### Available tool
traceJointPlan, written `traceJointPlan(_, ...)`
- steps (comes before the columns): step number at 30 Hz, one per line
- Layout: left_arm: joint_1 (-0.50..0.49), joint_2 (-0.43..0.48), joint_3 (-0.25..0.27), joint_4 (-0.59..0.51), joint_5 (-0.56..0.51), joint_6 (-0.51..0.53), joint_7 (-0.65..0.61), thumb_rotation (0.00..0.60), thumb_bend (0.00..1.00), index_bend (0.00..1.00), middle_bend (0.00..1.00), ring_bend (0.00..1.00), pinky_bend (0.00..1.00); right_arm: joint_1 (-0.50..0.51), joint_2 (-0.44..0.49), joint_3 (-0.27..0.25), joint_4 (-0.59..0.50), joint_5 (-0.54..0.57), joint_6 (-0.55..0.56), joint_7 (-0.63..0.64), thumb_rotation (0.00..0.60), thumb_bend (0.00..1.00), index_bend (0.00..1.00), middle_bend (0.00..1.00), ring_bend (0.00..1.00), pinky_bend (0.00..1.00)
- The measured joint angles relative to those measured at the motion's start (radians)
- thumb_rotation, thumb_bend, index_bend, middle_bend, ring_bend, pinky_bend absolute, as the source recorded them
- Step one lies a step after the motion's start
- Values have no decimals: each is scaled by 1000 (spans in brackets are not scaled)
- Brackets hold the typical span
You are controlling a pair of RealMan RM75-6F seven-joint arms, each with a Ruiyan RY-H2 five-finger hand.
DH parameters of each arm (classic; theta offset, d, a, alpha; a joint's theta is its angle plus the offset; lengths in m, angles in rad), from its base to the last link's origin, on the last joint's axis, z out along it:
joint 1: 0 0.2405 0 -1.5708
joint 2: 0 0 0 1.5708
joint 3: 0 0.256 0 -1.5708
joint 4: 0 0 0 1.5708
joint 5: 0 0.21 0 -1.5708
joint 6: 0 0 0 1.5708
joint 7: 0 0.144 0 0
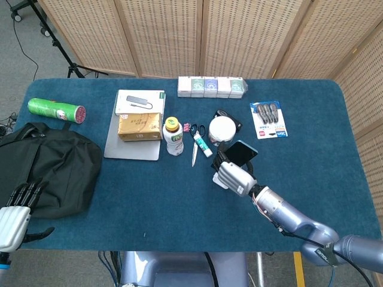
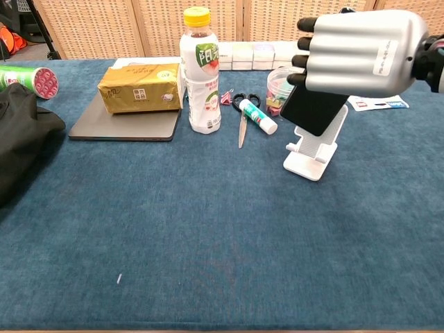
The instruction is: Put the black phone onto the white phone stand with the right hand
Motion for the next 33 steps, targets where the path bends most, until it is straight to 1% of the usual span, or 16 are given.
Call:
traceJointPlan(6, -1, -1, 1, 1, 1, -2, 1, 600, 0, 0, 0, 0, 0, 5, -12, -9, -6, 26, -20, -82, 600, 414, 606, 464, 355, 247)
traceJointPlan(10, -2, 0, 1, 2, -4, -8, -3, 600, 0, 0, 0, 0, 0, 11, -21, -34, 7, 23, -44, -121, 600, 414, 606, 465, 354, 247)
traceJointPlan(22, -5, -1, 3, 0, -4, -16, 1, 600, 0, 0, 0, 0, 0, 12, -49, -61, 20, 8, -52, -163, 600, 415, 606, 465, 352, 247)
traceJointPlan(30, -5, 1, 4, 1, -4, -16, -3, 600, 0, 0, 0, 0, 0, 13, -69, -65, 31, 2, -50, -188, 600, 414, 606, 464, 351, 247)
traceJointPlan(33, -5, 1, 4, 1, -4, -17, -3, 600, 0, 0, 0, 0, 0, 12, -75, -60, 32, 8, -45, -198, 600, 415, 606, 450, 345, 247)
